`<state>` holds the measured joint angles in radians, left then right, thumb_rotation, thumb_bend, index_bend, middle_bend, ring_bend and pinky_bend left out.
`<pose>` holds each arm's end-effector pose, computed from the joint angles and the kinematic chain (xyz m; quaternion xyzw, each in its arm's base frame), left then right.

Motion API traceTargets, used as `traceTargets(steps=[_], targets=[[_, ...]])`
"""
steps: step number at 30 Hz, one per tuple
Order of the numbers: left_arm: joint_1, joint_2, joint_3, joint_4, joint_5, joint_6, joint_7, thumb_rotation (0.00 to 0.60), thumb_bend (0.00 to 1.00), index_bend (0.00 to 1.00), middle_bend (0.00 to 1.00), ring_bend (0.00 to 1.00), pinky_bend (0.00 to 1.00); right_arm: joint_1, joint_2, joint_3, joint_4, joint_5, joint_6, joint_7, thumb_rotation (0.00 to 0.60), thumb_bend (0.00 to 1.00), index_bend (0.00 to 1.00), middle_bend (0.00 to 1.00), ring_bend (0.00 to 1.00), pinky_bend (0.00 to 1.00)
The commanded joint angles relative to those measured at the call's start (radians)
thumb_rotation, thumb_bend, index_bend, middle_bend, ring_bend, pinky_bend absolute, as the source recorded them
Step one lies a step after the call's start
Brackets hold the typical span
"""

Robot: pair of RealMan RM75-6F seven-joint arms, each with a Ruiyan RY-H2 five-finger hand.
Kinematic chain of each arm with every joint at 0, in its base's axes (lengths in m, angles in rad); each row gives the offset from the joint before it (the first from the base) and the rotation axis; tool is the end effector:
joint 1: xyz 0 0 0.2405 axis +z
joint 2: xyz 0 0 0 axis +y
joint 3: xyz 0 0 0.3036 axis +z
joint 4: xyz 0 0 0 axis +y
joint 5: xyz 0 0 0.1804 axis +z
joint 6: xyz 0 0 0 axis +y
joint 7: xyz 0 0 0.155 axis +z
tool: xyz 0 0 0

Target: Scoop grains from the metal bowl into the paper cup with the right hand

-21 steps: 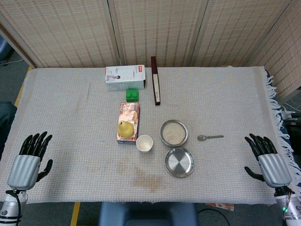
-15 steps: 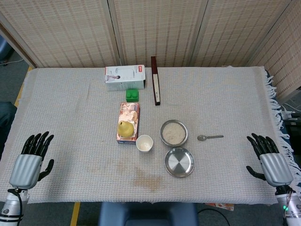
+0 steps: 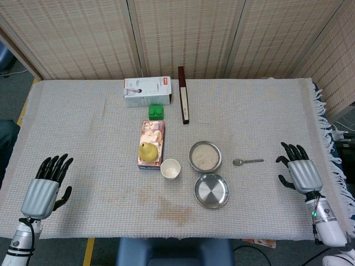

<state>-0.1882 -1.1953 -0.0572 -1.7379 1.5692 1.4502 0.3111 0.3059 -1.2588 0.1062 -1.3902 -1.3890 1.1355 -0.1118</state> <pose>-0.2840 0.2219 0.1656 -0.6619 -0.3068 -0.3955 0.5580 -0.3541 -0.2823 0.1444 0.6790 -0.3740 0.2933 0.5595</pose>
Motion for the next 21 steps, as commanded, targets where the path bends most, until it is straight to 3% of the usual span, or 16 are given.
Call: traceTargets(steps=[1, 6, 10, 21], targets=[[-0.002, -0.003, -0.001, 0.002, -0.003, -0.001, -0.001, 0.6, 0.43, 0.0, 0.0, 0.0, 0.06, 0.039, -0.059, 0.019, 0.05, 0.025, -0.038, -0.05, 0.6, 0.27, 0.38, 0.0, 0.0, 0.0], [-0.004, -0.002, 0.0, 0.003, -0.008, -0.005, 0.002, 0.6, 0.43, 0.0, 0.0, 0.0, 0.06, 0.085, -0.12, 0.03, 0.112, 0.067, -0.105, -0.061, 0.6, 0.27, 0.38, 0.0, 0.0, 0.0], [-0.002, 0.002, -0.001, 0.01, -0.012, -0.001, -0.015, 0.6, 0.44, 0.0, 0.0, 0.0, 0.06, 0.108, -0.167, 0.028, 0.165, 0.075, -0.12, -0.091, 0.6, 0.35, 0.4, 0.0, 0.0, 0.0], [0.0, 0.011, 0.003, 0.008, -0.024, -0.005, -0.025, 0.6, 0.44, 0.0, 0.0, 0.0, 0.06, 0.161, -0.256, 0.035, 0.28, 0.113, -0.181, -0.104, 0.6, 0.36, 0.42, 0.0, 0.0, 0.0]])
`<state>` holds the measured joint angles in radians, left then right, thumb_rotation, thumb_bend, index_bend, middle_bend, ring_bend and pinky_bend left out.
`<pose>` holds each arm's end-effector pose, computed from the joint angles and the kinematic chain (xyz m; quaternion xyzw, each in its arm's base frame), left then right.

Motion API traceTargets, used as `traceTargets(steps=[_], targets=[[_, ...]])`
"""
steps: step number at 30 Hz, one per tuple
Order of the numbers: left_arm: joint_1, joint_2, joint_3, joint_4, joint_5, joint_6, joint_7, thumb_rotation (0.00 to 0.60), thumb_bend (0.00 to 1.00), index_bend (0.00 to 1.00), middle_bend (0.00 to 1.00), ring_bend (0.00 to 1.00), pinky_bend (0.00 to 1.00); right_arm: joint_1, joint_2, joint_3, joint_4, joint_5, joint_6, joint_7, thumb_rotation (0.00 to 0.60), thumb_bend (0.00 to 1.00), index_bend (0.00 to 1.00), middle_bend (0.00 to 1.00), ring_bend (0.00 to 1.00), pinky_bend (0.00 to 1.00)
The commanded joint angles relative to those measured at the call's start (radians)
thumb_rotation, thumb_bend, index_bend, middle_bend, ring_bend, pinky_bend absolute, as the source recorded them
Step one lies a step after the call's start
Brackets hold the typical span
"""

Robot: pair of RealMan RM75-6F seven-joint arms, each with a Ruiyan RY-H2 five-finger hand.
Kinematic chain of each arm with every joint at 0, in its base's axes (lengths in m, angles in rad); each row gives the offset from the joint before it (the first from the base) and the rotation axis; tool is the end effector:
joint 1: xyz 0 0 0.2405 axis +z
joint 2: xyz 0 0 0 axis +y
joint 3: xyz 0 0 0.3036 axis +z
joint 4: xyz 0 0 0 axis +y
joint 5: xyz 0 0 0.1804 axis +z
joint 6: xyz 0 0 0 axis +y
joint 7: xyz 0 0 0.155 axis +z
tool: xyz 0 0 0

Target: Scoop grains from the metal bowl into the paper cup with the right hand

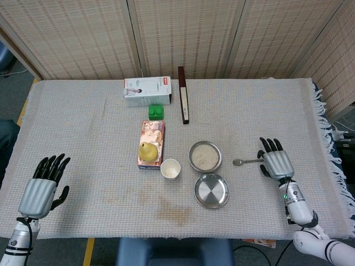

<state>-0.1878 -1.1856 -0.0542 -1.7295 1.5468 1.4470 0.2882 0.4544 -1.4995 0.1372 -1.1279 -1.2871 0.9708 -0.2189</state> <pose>-0.2901 0.2223 0.1689 -0.6571 -0.3173 -0.3899 0.5616 -0.3503 -0.3410 0.0653 0.7084 -0.3622 0.2452 0.5539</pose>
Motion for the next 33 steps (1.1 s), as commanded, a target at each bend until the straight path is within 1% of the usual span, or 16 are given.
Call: traceTargets(steps=[1, 7, 12, 18, 26, 33], targets=[[0.0, 0.003, 0.0, -0.001, -0.004, -0.002, -0.003, 0.6, 0.44, 0.0, 0.0, 0.0, 0.06, 0.019, -0.026, 0.007, 0.033, 0.017, -0.023, 0.004, 0.6, 0.36, 0.43, 0.0, 0.0, 0.0], [0.001, 0.005, 0.001, 0.0, -0.008, 0.0, -0.004, 0.6, 0.44, 0.0, 0.0, 0.0, 0.06, 0.042, -0.074, 0.012, 0.091, 0.029, -0.044, 0.022, 0.6, 0.36, 0.46, 0.0, 0.0, 0.0], [0.0, 0.006, 0.0, 0.002, -0.014, -0.004, -0.008, 0.6, 0.44, 0.0, 0.0, 0.0, 0.06, 0.055, -0.099, 0.005, 0.12, 0.026, -0.054, 0.02, 0.6, 0.35, 0.46, 0.0, 0.0, 0.0], [0.002, 0.008, -0.001, 0.006, -0.017, -0.001, -0.014, 0.6, 0.44, 0.0, 0.0, 0.0, 0.06, 0.06, -0.115, 0.003, 0.137, 0.022, -0.044, 0.023, 0.6, 0.33, 0.47, 0.0, 0.0, 0.0], [0.002, 0.008, 0.0, 0.009, -0.02, -0.001, -0.017, 0.6, 0.44, 0.0, 0.0, 0.0, 0.06, 0.074, -0.131, -0.001, 0.159, 0.025, -0.061, 0.02, 0.6, 0.32, 0.48, 0.0, 0.0, 0.0], [0.0, 0.006, -0.001, 0.013, -0.025, -0.004, -0.012, 0.6, 0.44, 0.0, 0.0, 0.0, 0.06, 0.083, -0.144, -0.003, 0.172, 0.021, -0.066, 0.036, 0.6, 0.31, 0.5, 0.0, 0.0, 0.0]])
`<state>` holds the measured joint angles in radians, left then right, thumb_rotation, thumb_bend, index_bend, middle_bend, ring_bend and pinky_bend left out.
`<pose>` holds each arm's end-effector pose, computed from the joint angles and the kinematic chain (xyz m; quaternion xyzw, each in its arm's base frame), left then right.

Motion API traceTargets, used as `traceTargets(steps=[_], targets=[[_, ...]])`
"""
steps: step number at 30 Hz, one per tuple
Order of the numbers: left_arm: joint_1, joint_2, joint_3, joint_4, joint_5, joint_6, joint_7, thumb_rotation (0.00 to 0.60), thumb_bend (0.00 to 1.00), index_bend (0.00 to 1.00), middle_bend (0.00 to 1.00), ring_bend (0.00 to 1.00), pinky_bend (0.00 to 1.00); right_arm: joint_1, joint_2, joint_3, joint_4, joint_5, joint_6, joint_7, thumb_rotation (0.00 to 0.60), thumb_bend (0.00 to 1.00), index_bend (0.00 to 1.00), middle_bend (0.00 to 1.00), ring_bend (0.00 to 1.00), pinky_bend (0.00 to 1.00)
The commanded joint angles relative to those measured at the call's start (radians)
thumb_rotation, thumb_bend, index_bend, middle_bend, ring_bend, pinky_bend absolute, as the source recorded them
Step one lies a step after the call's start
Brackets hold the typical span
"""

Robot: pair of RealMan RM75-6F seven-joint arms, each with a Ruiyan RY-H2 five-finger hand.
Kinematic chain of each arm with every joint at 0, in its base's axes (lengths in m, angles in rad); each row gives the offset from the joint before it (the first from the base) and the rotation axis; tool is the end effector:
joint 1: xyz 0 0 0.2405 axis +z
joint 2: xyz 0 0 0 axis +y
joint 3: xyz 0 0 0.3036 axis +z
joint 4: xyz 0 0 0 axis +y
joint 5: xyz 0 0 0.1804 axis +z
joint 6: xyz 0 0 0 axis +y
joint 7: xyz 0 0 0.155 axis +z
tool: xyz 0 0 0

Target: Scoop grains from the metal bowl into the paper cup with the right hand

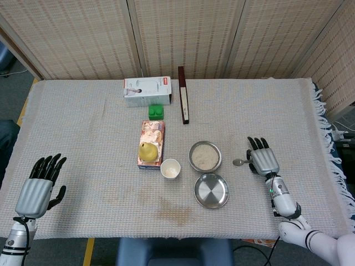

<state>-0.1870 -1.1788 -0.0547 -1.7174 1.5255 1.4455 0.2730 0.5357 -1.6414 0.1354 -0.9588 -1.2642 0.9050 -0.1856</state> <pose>-0.2962 0.2232 0.1724 -0.6522 -0.3234 -0.3837 0.5681 -0.3381 -0.3667 0.0189 0.7174 -0.3696 0.2423 0.5384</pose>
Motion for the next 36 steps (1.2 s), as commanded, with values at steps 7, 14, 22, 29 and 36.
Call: traceTargets(steps=[7, 14, 22, 29, 36], targets=[[-0.002, -0.001, -0.002, 0.005, -0.01, -0.005, 0.0, 0.6, 0.44, 0.0, 0.0, 0.0, 0.06, 0.006, -0.011, -0.003, 0.016, -0.003, -0.002, 0.012, 0.6, 0.31, 0.55, 0.0, 0.0, 0.0], [-0.002, -0.002, -0.001, 0.006, -0.017, -0.009, 0.007, 0.6, 0.44, 0.0, 0.0, 0.0, 0.06, 0.007, -0.015, -0.006, 0.02, -0.004, -0.001, 0.011, 0.6, 0.31, 0.55, 0.0, 0.0, 0.0], [-0.002, 0.0, -0.002, 0.001, -0.024, -0.011, 0.011, 0.6, 0.44, 0.0, 0.0, 0.0, 0.06, 0.007, -0.021, -0.009, 0.026, -0.005, 0.001, 0.012, 0.6, 0.31, 0.62, 0.0, 0.0, 0.0], [-0.002, 0.001, -0.002, -0.004, -0.026, -0.01, 0.01, 0.6, 0.44, 0.0, 0.0, 0.0, 0.06, 0.002, 0.0, -0.002, -0.002, -0.014, 0.032, 0.02, 0.6, 0.33, 0.68, 0.02, 0.0, 0.0], [0.004, 0.001, -0.002, -0.016, -0.035, -0.003, 0.031, 0.6, 0.44, 0.0, 0.0, 0.0, 0.07, 0.013, 0.061, 0.035, -0.091, 0.002, 0.057, -0.004, 0.6, 0.33, 0.69, 0.03, 0.0, 0.0]])
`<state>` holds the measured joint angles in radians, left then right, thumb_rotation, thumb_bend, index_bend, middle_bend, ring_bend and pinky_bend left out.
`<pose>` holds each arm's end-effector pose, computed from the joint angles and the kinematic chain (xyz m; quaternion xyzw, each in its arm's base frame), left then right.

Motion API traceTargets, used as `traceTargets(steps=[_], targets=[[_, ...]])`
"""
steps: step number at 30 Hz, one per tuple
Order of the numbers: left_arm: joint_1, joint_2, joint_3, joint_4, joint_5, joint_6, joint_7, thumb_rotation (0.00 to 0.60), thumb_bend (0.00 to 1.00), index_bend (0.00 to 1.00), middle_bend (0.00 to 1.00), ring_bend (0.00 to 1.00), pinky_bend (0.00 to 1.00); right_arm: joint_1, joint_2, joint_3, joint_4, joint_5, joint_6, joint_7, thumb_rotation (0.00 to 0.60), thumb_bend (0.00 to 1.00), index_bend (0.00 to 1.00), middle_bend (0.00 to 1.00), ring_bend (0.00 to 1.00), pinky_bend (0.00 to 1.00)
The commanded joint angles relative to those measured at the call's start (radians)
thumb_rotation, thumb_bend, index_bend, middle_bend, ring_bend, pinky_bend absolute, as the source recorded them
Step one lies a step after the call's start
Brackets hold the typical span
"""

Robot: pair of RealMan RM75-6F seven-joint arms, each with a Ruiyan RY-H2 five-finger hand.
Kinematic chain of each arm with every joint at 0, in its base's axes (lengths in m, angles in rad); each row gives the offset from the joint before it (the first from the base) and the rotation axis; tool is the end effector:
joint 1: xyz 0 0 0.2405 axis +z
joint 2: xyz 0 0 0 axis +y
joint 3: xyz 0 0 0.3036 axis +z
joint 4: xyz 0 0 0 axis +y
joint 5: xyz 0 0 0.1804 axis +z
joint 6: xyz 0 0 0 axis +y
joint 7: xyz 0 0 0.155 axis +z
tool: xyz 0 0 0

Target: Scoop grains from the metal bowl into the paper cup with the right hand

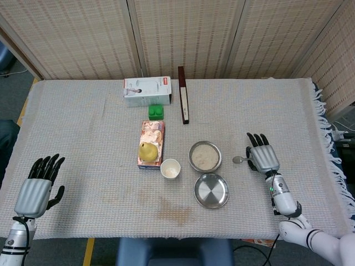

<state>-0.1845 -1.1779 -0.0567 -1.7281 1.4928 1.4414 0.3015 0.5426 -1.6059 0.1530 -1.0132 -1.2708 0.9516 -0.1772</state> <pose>-0.2996 0.2231 0.1730 -0.6481 -0.3282 -0.3704 0.5788 -0.3256 -0.3728 0.0350 0.7074 -0.3600 0.2733 0.5434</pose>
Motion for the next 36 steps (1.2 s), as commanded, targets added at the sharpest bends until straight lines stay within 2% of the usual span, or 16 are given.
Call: traceTargets(steps=[1, 4, 7, 8, 13, 19, 27, 36], targets=[[0.001, 0.0, 0.001, -0.007, -0.002, 0.0, 0.002, 0.6, 0.44, 0.0, 0.0, 0.0, 0.07, 0.009, 0.035, 0.024, -0.053, 0.011, 0.014, -0.021, 0.6, 0.33, 0.69, 0.03, 0.0, 0.0], [0.001, 0.001, 0.001, -0.008, -0.002, 0.0, 0.002, 0.6, 0.44, 0.0, 0.0, 0.0, 0.07, 0.011, 0.04, 0.026, -0.063, 0.014, 0.014, -0.027, 0.6, 0.33, 0.69, 0.03, 0.0, 0.0], [0.001, 0.001, 0.003, -0.012, 0.003, 0.001, 0.006, 0.6, 0.44, 0.0, 0.0, 0.0, 0.07, 0.03, 0.067, 0.045, -0.119, 0.016, 0.025, -0.074, 0.6, 0.33, 0.7, 0.03, 0.0, 0.0], [0.002, 0.002, 0.005, -0.015, 0.007, 0.002, 0.008, 0.6, 0.44, 0.0, 0.0, 0.0, 0.07, 0.061, 0.076, 0.054, -0.157, -0.008, 0.036, -0.126, 0.6, 0.33, 0.7, 0.03, 0.0, 0.0], [0.004, 0.002, 0.008, -0.022, 0.017, 0.009, 0.016, 0.6, 0.44, 0.0, 0.0, 0.0, 0.07, 0.122, 0.079, 0.084, -0.262, 0.042, 0.02, -0.318, 0.6, 0.33, 0.7, 0.03, 0.0, 0.0], [0.005, 0.003, 0.01, -0.023, 0.025, 0.012, 0.016, 0.6, 0.44, 0.0, 0.0, 0.0, 0.07, 0.195, 0.05, 0.085, -0.307, 0.088, 0.008, -0.54, 0.6, 0.33, 0.69, 0.03, 0.0, 0.0], [0.007, 0.01, 0.011, -0.02, 0.025, 0.013, 0.003, 0.6, 0.44, 0.0, 0.0, 0.0, 0.07, 0.252, 0.009, 0.031, -0.28, 0.129, 0.018, -0.808, 0.6, 0.33, 0.7, 0.03, 0.0, 0.0], [0.009, 0.012, 0.012, -0.025, 0.033, 0.018, 0.003, 0.6, 0.44, 0.0, 0.0, 0.0, 0.07, 0.293, -0.072, -0.007, -0.187, 0.181, -0.007, -0.928, 0.6, 0.33, 0.7, 0.03, 0.0, 0.0]])
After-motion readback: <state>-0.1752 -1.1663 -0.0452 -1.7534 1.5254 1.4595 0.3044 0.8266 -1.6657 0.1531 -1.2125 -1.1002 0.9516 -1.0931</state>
